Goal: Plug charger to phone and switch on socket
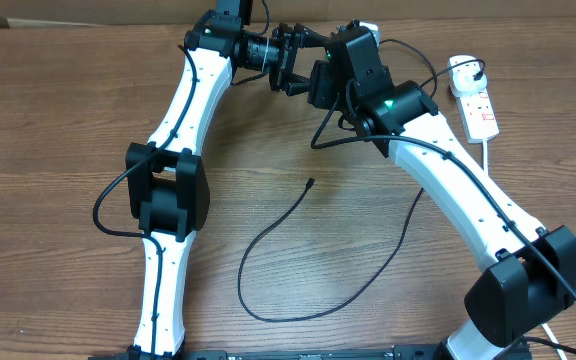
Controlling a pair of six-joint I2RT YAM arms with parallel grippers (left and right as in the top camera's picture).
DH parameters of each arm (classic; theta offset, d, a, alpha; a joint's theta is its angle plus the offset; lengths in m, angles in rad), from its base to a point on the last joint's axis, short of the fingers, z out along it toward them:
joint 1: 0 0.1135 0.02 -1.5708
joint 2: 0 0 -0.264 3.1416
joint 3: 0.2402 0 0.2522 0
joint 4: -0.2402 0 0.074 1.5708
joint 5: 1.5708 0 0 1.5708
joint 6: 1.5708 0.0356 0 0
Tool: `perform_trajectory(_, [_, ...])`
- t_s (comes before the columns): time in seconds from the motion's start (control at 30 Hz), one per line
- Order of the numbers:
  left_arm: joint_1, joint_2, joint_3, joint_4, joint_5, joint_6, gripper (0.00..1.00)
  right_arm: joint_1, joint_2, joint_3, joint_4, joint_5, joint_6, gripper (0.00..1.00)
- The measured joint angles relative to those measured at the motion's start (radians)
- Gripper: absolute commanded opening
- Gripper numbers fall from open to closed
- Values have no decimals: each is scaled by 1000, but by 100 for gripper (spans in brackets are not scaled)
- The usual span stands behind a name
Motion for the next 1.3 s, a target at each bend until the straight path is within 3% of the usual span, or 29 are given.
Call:
perform_trajectory(0.27, [0,0,0,0,-10,0,65,0,0,0,8,28,-2,50])
perform_trajectory(1.3, [-18,0,0,-2,-50,0,65,0,0,0,4,-52,0,36])
